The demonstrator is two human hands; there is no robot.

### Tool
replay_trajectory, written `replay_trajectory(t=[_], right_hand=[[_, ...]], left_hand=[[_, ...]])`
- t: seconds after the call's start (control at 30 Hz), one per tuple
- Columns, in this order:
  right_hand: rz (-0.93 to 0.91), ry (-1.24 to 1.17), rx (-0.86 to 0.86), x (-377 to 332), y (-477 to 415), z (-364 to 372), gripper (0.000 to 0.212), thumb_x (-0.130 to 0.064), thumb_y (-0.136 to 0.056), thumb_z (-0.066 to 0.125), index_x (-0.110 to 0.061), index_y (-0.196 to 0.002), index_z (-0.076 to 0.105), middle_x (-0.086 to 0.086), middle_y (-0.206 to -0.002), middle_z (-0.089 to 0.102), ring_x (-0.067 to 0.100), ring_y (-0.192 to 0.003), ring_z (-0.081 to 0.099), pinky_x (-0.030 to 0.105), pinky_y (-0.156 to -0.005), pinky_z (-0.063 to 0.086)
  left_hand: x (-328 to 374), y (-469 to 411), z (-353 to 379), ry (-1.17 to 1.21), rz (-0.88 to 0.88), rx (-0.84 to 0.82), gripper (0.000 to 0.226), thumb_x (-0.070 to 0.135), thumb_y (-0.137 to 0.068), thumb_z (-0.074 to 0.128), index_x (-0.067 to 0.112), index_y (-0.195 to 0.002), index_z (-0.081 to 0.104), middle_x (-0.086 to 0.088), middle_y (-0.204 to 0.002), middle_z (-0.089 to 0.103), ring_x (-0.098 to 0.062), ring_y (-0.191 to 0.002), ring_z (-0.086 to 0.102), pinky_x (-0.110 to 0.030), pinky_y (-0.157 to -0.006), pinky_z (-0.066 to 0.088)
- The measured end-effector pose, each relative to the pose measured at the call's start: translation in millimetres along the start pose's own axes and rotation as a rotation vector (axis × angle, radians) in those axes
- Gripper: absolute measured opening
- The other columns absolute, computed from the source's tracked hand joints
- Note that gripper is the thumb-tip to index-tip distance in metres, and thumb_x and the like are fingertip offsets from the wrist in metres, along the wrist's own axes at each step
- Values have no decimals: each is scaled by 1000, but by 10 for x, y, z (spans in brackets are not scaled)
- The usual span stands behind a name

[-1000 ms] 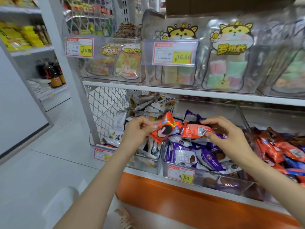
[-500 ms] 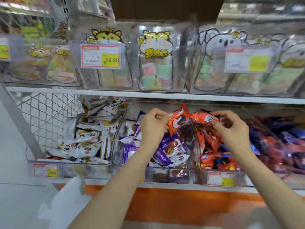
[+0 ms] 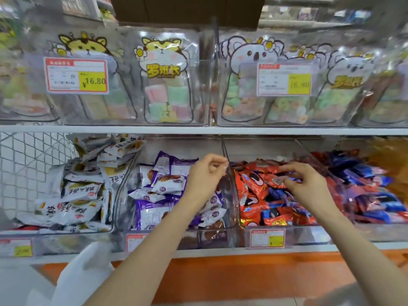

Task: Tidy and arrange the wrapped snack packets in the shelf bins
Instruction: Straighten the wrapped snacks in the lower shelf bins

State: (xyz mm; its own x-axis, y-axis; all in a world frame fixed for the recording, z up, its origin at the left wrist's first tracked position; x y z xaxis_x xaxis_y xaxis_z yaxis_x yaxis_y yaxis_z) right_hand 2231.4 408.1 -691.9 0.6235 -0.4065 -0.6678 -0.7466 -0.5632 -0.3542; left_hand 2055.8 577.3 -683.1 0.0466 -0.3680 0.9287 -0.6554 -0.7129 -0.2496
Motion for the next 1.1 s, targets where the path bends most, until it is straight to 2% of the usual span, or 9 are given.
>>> replay_trajectory(t=[0.13,0.27,0.37,0.43,0.6,0.8,0.93,1.03,1.1], right_hand=[[-90,-98,2,-233,69,80,21,-1,-83,65,-18,-95,69,0,-104,62,12,-88,56,6,-67,37],[-277,-125,-33,-663,217,289,26,4,-83,62,-16,-98,70,-3,-99,62,8,-84,56,0,-75,38],[-431,-80,-48,-960,332,492,24,-4,-84,58,-15,-101,70,-6,-100,60,6,-91,55,2,-82,35],[-512,-68,-80,-1126,433,629,25,-5,-83,56,-13,-103,69,-7,-103,59,2,-100,50,2,-91,30],[-687,-102,-181,-1576,744,1017,25,-8,-84,54,-15,-102,69,-10,-105,61,2,-107,51,12,-99,35],[-732,-178,-370,-2296,926,1515,23,-16,-87,54,-17,-104,69,-10,-99,65,1,-94,53,23,-87,44],[-799,-61,-661,-2892,1060,2173,26,-20,-93,56,-22,-118,63,-6,-118,62,3,-101,52,24,-92,43],[-829,0,-808,-3243,1150,2723,33,-21,-91,57,-20,-124,59,1,-127,57,17,-112,52,39,-95,44],[-953,154,-896,-3372,1244,3090,42,-22,-91,59,-21,-133,52,3,-136,51,20,-124,43,37,-102,36]], left_hand=[[-112,1,-345,-66,3,87,10,11,-91,57,21,-93,61,4,-94,65,-16,-88,63,-20,-74,49],[-168,71,-703,-273,67,150,12,9,-90,56,19,-94,62,4,-94,64,-7,-78,58,-22,-71,49],[-121,236,-942,-611,265,142,14,8,-90,55,15,-100,61,7,-99,57,-11,-78,57,-33,-70,49],[-131,338,-1069,-760,353,93,14,10,-89,56,14,-102,62,3,-100,57,-15,-83,58,-31,-66,44],[-319,575,-1925,-779,202,224,15,14,-91,56,16,-104,63,2,-103,59,-13,-85,57,-29,-68,43],[-709,956,-3072,-794,-86,378,12,8,-87,60,12,-98,64,-4,-101,65,-14,-84,56,-31,-74,43],[-860,1205,-3551,-679,-204,457,10,6,-85,63,9,-94,67,-8,-92,69,-23,-89,63,-33,-79,47],[-854,1269,-3684,-658,-195,523,10,5,-87,61,5,-95,67,-9,-93,68,-18,-85,58,-25,-75,40],[-885,1266,-3716,-667,-207,528,11,7,-87,61,6,-96,67,-8,-94,68,-16,-85,57,-25,-75,39]])
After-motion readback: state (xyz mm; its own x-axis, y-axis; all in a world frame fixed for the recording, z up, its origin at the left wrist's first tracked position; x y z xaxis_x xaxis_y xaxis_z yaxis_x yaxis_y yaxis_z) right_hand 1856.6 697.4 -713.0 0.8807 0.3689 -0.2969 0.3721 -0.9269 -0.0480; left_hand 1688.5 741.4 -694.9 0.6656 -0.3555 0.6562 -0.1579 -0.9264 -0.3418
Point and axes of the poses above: each hand's wrist, its own y-axis away from the middle knuckle, its own z-axis out of the palm, x = y × z, the point moved 7 cm from there along -y, towards the middle knuckle
